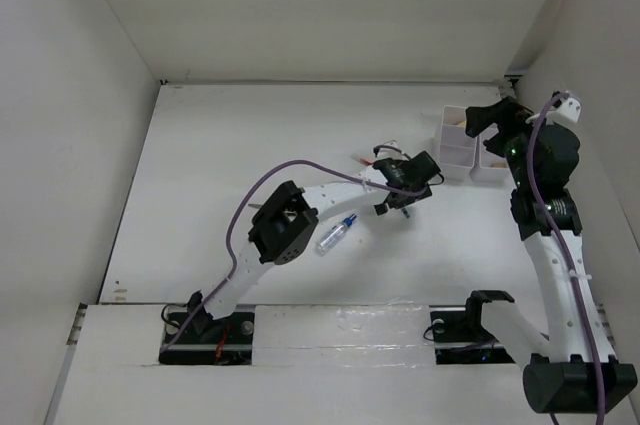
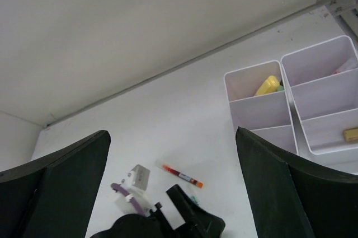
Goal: Sort the stationery into containers
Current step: Pick up the pen from the center of the board.
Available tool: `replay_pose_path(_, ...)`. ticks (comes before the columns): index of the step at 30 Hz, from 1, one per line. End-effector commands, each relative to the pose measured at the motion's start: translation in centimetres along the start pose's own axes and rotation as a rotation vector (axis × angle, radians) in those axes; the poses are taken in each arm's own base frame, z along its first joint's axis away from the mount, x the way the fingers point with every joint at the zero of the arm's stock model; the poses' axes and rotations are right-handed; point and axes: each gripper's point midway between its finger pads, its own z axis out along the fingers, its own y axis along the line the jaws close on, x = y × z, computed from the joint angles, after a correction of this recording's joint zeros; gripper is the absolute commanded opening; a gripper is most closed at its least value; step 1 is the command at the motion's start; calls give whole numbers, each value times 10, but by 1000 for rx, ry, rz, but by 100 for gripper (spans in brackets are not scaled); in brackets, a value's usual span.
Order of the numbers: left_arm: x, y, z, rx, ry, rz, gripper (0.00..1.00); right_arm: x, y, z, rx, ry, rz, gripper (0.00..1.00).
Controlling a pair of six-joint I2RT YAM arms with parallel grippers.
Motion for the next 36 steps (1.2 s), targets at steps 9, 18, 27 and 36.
replay_pose_path(9,-1,39,30,-224,-59,4,76,-5,34,-24,-150,20,44,100)
replay_pose_path(18,20,52,46,-264,15,80,50,-8,36,-38,-154,14,43,100)
replay_pose_path(27,41,72,58,-314,96,135,26,-15,44,-50,-184,3,41,100)
replay_pose_path(36,69,107,71,-344,228,155,0,-14,50,-53,-246,28,35,100)
